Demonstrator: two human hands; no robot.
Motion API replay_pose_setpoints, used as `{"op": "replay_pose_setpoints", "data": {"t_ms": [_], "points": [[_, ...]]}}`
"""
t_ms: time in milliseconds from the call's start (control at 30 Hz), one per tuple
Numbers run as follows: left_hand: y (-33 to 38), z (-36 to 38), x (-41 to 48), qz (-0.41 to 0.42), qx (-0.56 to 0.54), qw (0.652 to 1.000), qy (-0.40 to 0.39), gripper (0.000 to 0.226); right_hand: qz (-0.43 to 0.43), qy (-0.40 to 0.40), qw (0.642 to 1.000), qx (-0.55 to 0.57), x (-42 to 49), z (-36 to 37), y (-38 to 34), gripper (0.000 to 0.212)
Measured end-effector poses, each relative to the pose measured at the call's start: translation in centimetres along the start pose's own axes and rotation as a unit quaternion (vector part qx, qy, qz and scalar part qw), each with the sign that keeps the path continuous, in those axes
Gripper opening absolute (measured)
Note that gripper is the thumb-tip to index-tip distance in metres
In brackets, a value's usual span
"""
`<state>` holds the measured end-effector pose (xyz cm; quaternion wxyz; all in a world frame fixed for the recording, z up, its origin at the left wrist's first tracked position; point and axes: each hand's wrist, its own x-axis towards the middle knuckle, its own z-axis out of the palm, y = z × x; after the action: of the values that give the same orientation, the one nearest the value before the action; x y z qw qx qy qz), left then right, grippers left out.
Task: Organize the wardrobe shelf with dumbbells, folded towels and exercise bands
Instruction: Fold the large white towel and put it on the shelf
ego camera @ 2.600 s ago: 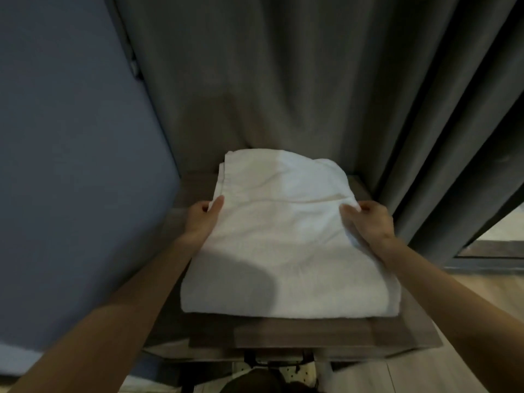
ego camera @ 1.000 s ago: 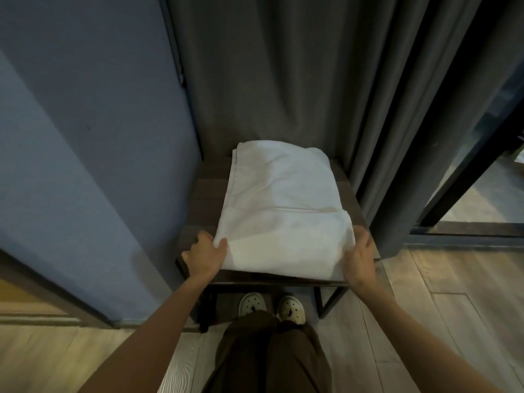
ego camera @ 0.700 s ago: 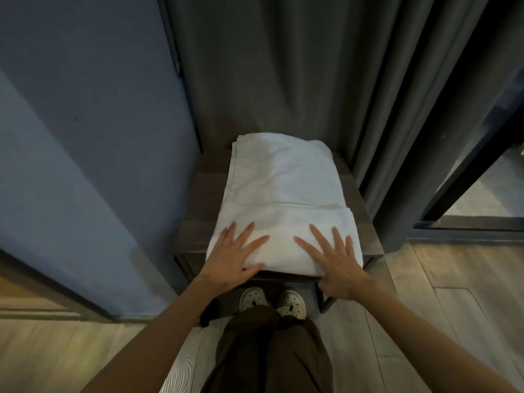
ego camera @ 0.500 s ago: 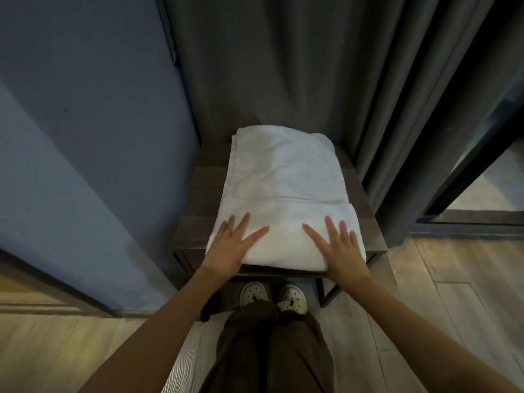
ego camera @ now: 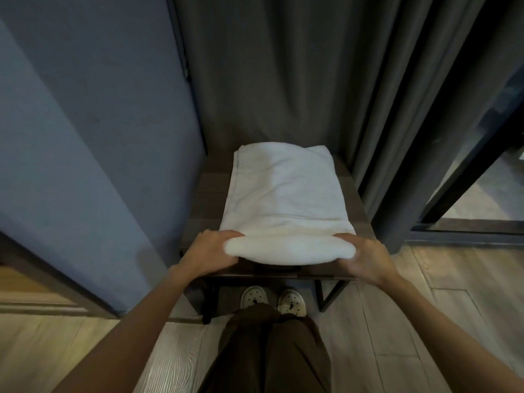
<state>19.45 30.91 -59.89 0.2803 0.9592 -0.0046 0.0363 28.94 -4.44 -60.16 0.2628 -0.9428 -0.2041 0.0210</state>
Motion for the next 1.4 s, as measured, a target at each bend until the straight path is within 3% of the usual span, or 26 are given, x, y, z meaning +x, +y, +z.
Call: {"op": "replay_pose_setpoints", "data": {"t_ms": [100,233,333,467,567,733,900,1233,1333,1400], "points": [[-0.2,-1.7,-0.3,-0.081,-0.128,0.987,0.049,0.04,0.077,0.06,0.984,0.152,-0.6,-0.8,0.0,0.046],[0.9,-2.2,0.0,-0.147,-0.249,0.949,0.126,0.04,0.137,0.145,0.939,0.28,-0.1,-1.1,-1.5,0.051],[1.9,-2.3,1.0,-0.183,-0.297,0.92,0.178,0.047,0.146,0.183,0.921,0.31,0.8,-1.1,-2.6,0.06],[2.2,-2.3,3.1,-0.179,-0.352,0.905,0.16,0.045,0.171,0.233,0.907,0.306,2.3,-0.9,-2.7,0.067],[2.0,-1.7,5.2,-0.191,-0.349,0.902,0.167,0.045,0.195,0.233,0.903,0.302,3.8,-0.1,-2.3,0.064],[0.9,0.7,8.7,-0.281,-0.336,0.885,0.159,0.061,0.259,0.206,0.895,0.299,6.9,1.2,-1.6,0.069],[-0.3,2.1,10.5,-0.31,-0.393,0.846,0.185,0.068,0.301,0.211,0.888,0.277,8.9,1.8,-1.0,0.069],[-2.0,3.0,12.4,-0.325,-0.215,0.903,0.181,0.045,0.319,0.157,0.92,0.164,12.4,2.3,-0.2,0.072],[-1.4,2.8,12.4,-0.373,-0.185,0.892,0.177,0.054,0.311,0.202,0.921,0.123,12.4,2.6,-0.7,0.067],[-0.6,2.8,12.2,-0.384,-0.154,0.889,0.195,0.056,0.24,0.257,0.935,0.035,12.0,2.8,-0.9,0.056]]}}
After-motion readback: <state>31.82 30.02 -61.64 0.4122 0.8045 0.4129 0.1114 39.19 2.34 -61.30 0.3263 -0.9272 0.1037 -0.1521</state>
